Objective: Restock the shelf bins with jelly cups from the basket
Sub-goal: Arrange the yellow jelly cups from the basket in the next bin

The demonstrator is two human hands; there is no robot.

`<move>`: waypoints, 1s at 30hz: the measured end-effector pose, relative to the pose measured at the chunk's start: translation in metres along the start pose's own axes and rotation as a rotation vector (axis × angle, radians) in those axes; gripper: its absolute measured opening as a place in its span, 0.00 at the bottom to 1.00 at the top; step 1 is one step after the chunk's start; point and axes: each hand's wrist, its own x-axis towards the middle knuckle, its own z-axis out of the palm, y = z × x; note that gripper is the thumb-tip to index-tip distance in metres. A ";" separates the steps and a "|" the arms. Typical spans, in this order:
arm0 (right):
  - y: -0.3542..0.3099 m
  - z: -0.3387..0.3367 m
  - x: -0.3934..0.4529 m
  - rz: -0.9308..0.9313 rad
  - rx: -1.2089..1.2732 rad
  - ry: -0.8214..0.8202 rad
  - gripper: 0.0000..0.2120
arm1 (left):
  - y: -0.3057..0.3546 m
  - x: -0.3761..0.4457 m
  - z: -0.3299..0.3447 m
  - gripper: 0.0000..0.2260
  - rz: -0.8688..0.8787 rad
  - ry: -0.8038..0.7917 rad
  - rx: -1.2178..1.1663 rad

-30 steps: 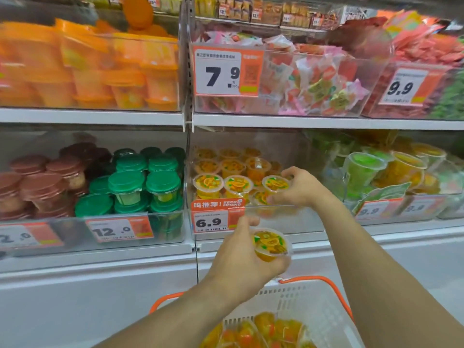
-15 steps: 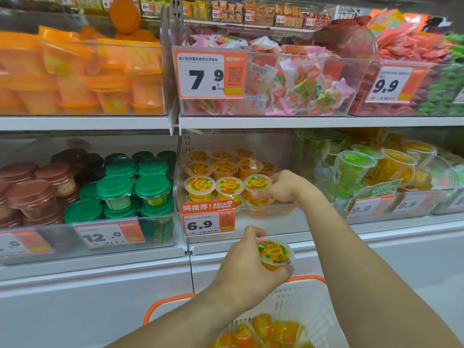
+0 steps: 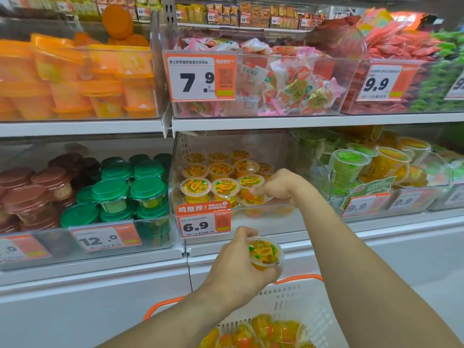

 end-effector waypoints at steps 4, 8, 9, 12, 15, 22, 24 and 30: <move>-0.003 -0.016 -0.016 -0.020 -0.093 0.048 0.28 | 0.007 -0.002 -0.004 0.29 0.061 0.070 -0.053; -0.019 -0.034 -0.055 -0.178 -0.136 0.091 0.14 | 0.016 -0.002 -0.009 0.27 0.093 0.187 -0.186; -0.023 -0.036 -0.066 -0.245 -0.100 0.068 0.13 | 0.018 -0.002 -0.011 0.27 0.110 0.218 -0.221; -0.034 -0.038 -0.098 -0.364 -0.018 -0.223 0.19 | 0.023 -0.002 -0.015 0.27 0.163 0.299 -0.320; -0.039 -0.032 -0.115 -0.426 -0.139 -0.445 0.23 | 0.025 0.001 -0.017 0.27 0.218 0.388 -0.402; -0.030 -0.027 -0.102 -0.462 0.139 -0.311 0.18 | 0.026 0.004 -0.025 0.34 0.280 0.434 -0.103; -0.021 -0.030 -0.090 -0.381 0.382 -0.215 0.13 | 0.024 0.005 -0.026 0.32 0.319 0.443 0.147; -0.011 -0.022 -0.015 -0.069 0.749 0.217 0.25 | 0.022 0.004 -0.026 0.28 0.306 0.345 0.456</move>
